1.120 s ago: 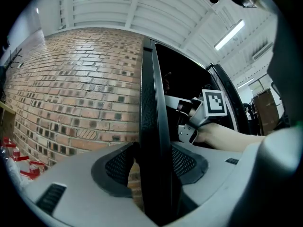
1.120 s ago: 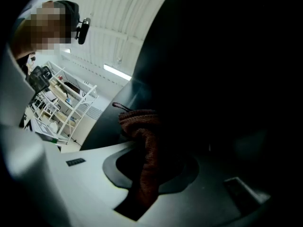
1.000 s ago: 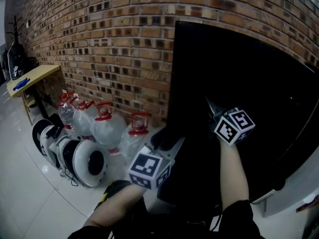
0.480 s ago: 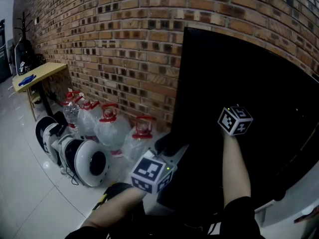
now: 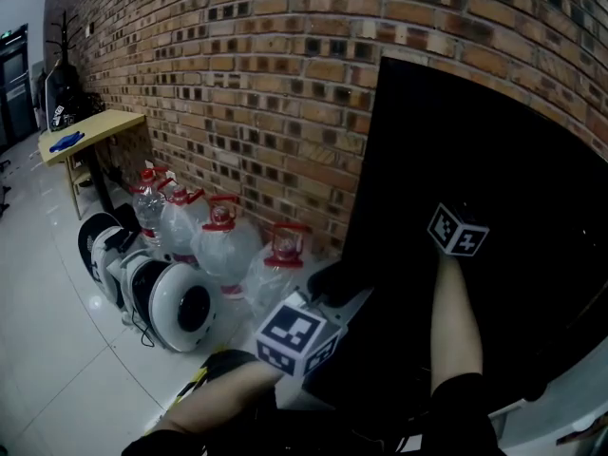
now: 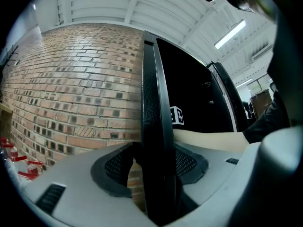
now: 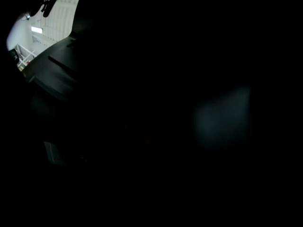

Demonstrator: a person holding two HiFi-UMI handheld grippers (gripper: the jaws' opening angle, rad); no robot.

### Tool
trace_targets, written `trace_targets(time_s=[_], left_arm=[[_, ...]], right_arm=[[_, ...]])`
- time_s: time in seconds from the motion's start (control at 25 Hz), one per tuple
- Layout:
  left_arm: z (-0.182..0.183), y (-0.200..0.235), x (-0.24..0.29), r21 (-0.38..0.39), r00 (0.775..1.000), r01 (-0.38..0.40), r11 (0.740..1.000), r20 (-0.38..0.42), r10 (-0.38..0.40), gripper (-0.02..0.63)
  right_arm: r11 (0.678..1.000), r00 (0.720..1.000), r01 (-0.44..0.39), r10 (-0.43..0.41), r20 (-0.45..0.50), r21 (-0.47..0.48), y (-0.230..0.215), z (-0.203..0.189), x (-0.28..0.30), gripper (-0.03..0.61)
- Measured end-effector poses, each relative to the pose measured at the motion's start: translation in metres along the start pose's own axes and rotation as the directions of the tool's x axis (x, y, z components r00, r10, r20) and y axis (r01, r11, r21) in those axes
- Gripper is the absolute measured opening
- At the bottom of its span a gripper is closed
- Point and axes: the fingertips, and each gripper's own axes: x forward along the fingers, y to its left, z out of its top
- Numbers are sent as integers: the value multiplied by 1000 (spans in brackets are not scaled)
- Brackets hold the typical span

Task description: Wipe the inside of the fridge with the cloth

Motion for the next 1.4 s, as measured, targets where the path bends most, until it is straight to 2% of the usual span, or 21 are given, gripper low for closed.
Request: trace_targets(time_s=[0.32, 0.44, 0.6, 0.68, 0.8, 0.96, 1.04, 1.12, 1.4], left_arm=[[0, 2, 1, -11, 1000, -10, 1000, 9, 10, 239], [-1, 2, 2, -16, 1000, -12, 1000, 7, 12, 239], [-2, 4, 1, -21, 1000, -24, 999, 18, 24, 239], [-2, 6, 2, -16, 999, -46, 999, 24, 46, 238], [-4, 5, 3, 16, 997, -71, 997, 22, 71, 233], [-3, 1, -8, -24, 999, -38, 999, 26, 38, 242], [-5, -5, -15, -33, 1000, -12, 999, 26, 13, 270], [-8, -11, -19, -6, 1000, 4, 1000, 12, -4, 285], [-20, -18, -27, 27, 999, 27, 999, -34, -26, 305]], right_arm=[[994, 995, 72, -77, -61, -81, -9, -22, 8, 80], [996, 995, 76, -78, -58, -43, -8, -18, 1, 80], [999, 999, 40, -40, -5, 28, 1, -6, -37, 80], [999, 999, -3, 1, 34, 52, 12, -1, -62, 80], [993, 989, -110, 104, 106, 53, 46, 12, -100, 80], [959, 952, -277, 266, 152, 52, 101, 19, -146, 80], [933, 926, -355, 343, 157, 55, 125, 16, -159, 80], [912, 905, -409, 400, 145, 36, 146, 11, -166, 80], [852, 849, -523, 521, 88, -6, 201, -1, -169, 80]])
